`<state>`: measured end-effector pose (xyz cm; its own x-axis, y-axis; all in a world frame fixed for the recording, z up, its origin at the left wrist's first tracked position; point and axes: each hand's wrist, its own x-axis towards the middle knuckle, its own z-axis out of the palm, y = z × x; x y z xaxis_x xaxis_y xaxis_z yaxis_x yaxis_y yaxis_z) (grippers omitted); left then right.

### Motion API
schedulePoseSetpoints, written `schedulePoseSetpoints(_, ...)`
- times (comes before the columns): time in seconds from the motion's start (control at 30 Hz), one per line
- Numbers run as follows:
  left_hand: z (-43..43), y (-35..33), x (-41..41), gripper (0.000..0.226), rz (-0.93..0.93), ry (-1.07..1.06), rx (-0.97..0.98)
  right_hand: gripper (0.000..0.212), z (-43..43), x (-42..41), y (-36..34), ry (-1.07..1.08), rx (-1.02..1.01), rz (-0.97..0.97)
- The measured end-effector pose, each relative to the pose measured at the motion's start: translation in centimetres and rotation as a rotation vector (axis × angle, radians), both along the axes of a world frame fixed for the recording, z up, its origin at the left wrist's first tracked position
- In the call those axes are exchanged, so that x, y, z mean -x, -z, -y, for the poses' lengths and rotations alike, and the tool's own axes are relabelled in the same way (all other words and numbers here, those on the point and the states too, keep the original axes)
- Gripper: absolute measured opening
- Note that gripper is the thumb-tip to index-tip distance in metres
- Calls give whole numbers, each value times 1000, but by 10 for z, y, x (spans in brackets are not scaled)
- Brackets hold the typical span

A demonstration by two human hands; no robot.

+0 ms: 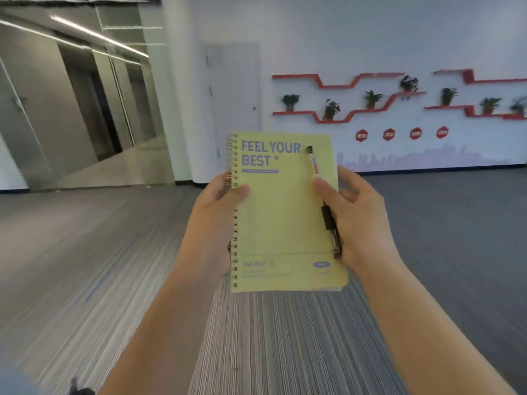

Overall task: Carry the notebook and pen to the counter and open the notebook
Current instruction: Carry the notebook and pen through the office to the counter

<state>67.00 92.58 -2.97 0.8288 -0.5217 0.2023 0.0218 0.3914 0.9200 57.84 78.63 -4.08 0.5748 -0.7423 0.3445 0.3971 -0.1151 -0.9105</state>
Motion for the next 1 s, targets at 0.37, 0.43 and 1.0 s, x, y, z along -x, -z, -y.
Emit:
schedulePoseSetpoints(0.37,119,-4,-187,25,4,-452,-26,28,145,-256,-3,-446,-11,1)
schedulePoseSetpoints(0.43,126,-5,-226,26,-8,-569,-52,27,152,-310,-4,-550,-23,-19)
schedulePoseSetpoints(1.0,-14,12,-546,27,26,-1167,-114,37,-9,-723,6,-1133,40,-1)
